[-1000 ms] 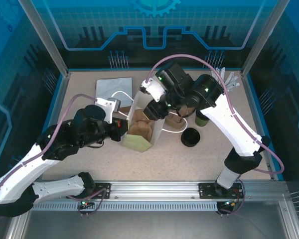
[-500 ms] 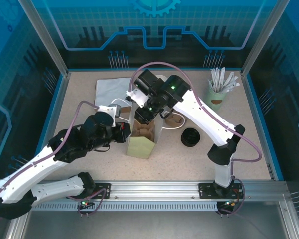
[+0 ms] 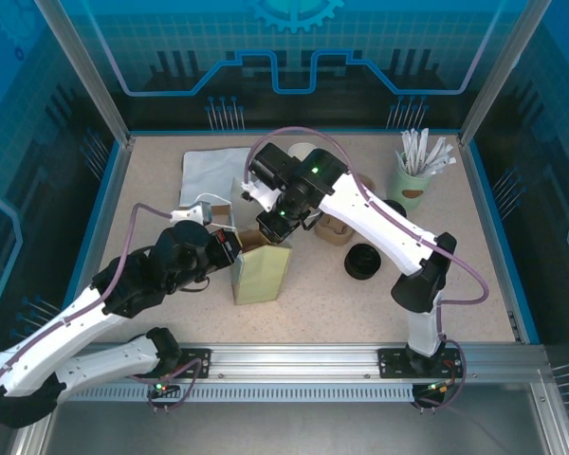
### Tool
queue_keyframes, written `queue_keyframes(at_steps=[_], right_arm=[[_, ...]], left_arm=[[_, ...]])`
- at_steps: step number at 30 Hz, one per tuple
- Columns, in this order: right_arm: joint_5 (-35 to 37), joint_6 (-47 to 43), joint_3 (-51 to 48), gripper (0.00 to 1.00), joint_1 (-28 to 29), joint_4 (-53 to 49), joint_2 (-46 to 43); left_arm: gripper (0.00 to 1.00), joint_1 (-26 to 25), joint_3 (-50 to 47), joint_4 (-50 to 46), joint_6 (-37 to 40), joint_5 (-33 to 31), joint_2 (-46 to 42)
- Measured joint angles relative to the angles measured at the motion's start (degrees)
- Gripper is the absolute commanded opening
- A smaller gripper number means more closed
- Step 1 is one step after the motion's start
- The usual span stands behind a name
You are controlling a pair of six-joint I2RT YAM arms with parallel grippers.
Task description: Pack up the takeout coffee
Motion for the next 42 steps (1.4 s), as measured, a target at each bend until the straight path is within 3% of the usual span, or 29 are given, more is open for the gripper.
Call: queue_keyframes(at_steps=[22, 42], right_arm=[[1.05, 7.13, 0.57, 0.10, 0.11, 3.34, 8.44], [-2.97, 8.81, 14.08, 0.12, 0.63, 3.10, 12.79]], left_arm=[[0.00, 0.00, -2.64, 0.04, -3.87, -2.58, -0.33], [0.00, 0.00, -2.89, -1.60, -1.84, -2.49, -1.42]])
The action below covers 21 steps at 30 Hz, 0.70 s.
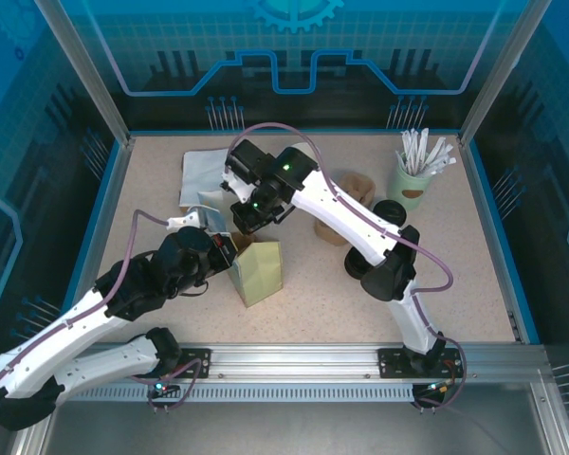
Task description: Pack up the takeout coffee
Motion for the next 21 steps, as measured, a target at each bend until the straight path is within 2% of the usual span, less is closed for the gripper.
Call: queue_keyframes(at_steps=[8, 14, 21], right_arm=[[0.76, 0.98, 0.74, 0.11, 0.74, -0.37, 2.95], [5.38, -0.57, 1.68, 0.11, 1.77, -4.15, 3.02], [10.38, -1.84, -1.22, 0.12, 0.24, -8.02, 0.48]], left_arm=[[0.00, 0.00, -0.72, 2.45, 0.39, 1.14, 0.55], [0.00, 0.00, -0.70, 2.95, 1.95, 2.10, 0.98], [0.00, 0.00, -0.70, 3.65, 4.61, 3.45, 0.98]])
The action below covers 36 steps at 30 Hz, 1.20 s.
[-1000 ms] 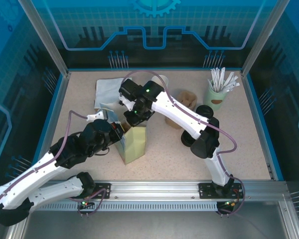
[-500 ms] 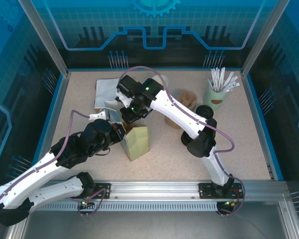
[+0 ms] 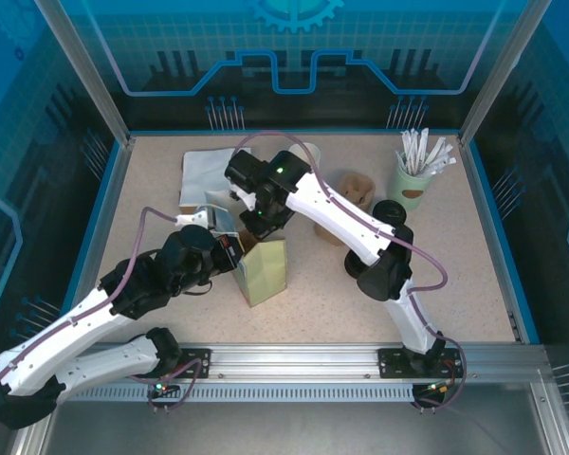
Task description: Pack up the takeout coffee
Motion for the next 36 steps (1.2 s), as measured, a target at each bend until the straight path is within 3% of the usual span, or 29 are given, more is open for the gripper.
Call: queue_keyframes(at_steps=[9, 15, 28, 36], right_arm=[[1.68, 0.04, -8.85, 0.14, -0.57, -3.32, -10.69], [0.79, -3.58, -15.39, 0.16, -0.57, -3.04, -17.22], [0.96, -20.06, -14.21, 0.13, -1.46, 1.01, -16.68], [-5.22, -27.21, -18.23, 0.13, -5.70, 8.52, -16.31]], left_arm=[[0.00, 0.00, 2.71, 0.79, 6.58, 4.42, 3.28], [0.00, 1.90, 5.79, 1.49, 13.16, 11.58, 6.95], [0.00, 9.75, 6.91, 4.83, 19.98, 26.47, 9.68], [0.00, 13.94, 3.96, 9.14, 20.96, 32.57, 8.50]])
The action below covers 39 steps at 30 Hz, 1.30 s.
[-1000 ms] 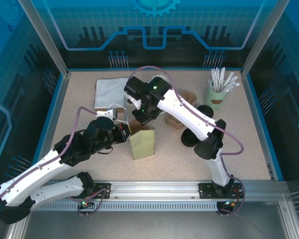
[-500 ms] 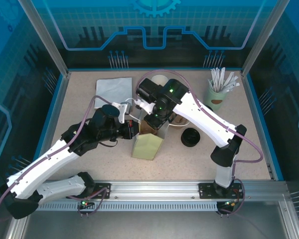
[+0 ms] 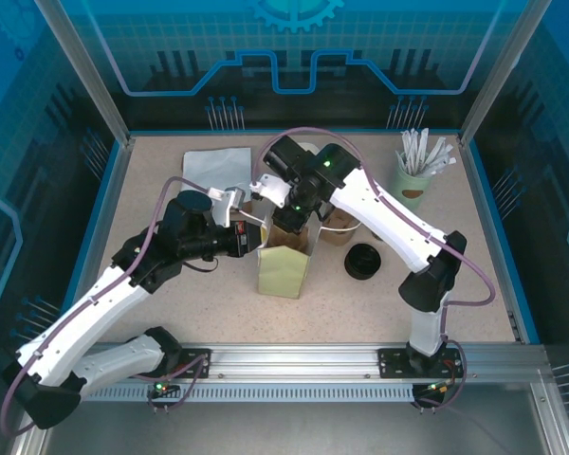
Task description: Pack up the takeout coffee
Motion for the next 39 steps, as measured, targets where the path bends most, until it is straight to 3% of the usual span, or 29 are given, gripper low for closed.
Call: queue_keyframes(at_steps=[18, 32, 39], right_arm=[[-5.25, -4.63, -20.06, 0.13, -3.80, 13.00, -8.63], [0.07, -5.88, -20.46, 0.12, -3.45, 9.09, -6.91], [3.67, -6.75, -14.05, 0.12, -2.23, 3.85, -1.73]], left_arm=[[0.00, 5.29, -2.95, 0.98, -0.07, 2.36, -0.17], [0.00, 5.55, -2.95, 1.60, 0.42, 3.08, 0.28], [0.00, 5.55, -2.93, 2.64, 1.88, 4.76, 1.38]])
